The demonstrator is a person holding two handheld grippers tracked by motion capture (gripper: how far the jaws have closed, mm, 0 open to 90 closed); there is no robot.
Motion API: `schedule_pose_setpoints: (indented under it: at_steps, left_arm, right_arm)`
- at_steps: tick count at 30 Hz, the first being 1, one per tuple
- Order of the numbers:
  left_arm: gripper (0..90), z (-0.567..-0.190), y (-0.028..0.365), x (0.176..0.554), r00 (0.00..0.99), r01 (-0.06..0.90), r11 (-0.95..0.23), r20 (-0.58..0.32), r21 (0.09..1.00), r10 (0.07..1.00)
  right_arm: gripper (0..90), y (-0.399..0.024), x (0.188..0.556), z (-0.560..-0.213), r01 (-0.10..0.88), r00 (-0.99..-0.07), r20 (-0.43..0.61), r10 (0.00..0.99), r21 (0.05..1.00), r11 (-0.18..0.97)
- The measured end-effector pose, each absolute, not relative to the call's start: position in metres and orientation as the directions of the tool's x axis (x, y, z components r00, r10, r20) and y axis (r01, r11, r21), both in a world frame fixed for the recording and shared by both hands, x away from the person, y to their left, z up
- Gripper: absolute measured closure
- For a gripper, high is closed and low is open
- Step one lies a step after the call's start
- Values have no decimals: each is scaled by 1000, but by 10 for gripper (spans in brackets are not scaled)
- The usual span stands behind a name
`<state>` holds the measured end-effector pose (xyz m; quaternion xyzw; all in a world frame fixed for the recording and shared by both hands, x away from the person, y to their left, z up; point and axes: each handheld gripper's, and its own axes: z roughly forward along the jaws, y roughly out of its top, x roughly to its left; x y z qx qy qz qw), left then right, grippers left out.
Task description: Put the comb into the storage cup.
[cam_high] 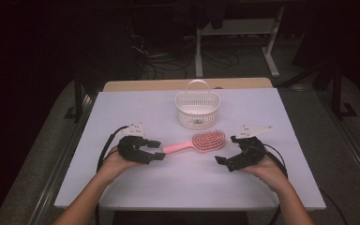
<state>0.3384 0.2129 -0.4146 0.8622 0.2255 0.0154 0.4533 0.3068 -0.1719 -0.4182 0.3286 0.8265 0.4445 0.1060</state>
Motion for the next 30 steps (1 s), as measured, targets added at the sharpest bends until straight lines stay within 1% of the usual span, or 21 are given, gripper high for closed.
schedule_pose_setpoints:
  at_steps: [3,9,12,13,14,15,16,17,18,19,22,30]
  left_arm:
    - [341,-413,220,336,894,378,-473,-181,796,410]
    - [227,-413,236,331,879,375,-460,-151,805,452]
    - [156,-412,243,328,874,368,-446,-139,816,466]
    - [156,-412,245,327,871,366,-440,-136,820,472]
    - [132,-412,249,326,868,364,-435,-131,823,479]
    - [132,-412,252,325,864,365,-428,-129,827,487]
    - [98,-412,254,324,859,369,-418,-132,830,494]
    - [98,-413,256,324,856,372,-414,-135,831,499]
    - [74,-413,258,324,855,374,-414,-136,830,500]
    - [31,-415,261,322,855,374,-415,-134,830,501]
    - [0,-416,263,320,857,371,-412,-135,832,498]
    - [0,-419,270,315,854,379,-420,-136,825,502]
  right_arm:
    - [0,-172,307,-418,449,-763,118,636,805,389]
    - [0,-170,307,-418,439,-771,114,627,807,394]
    - [0,-170,307,-418,439,-772,114,625,807,395]
    - [0,-169,308,-418,439,-773,116,624,807,394]
    - [0,-169,308,-419,438,-776,116,620,806,398]
    - [0,-169,308,-419,438,-776,116,620,806,398]
    - [0,-168,308,-419,439,-777,116,619,804,400]
    - [0,-168,308,-419,439,-777,116,619,804,400]
    - [0,-168,308,-419,440,-776,116,620,804,400]
    - [0,-168,308,-419,441,-776,117,620,804,399]
    - [0,-169,308,-419,440,-775,117,621,805,398]
    - [0,-173,303,-419,439,-771,112,626,806,397]
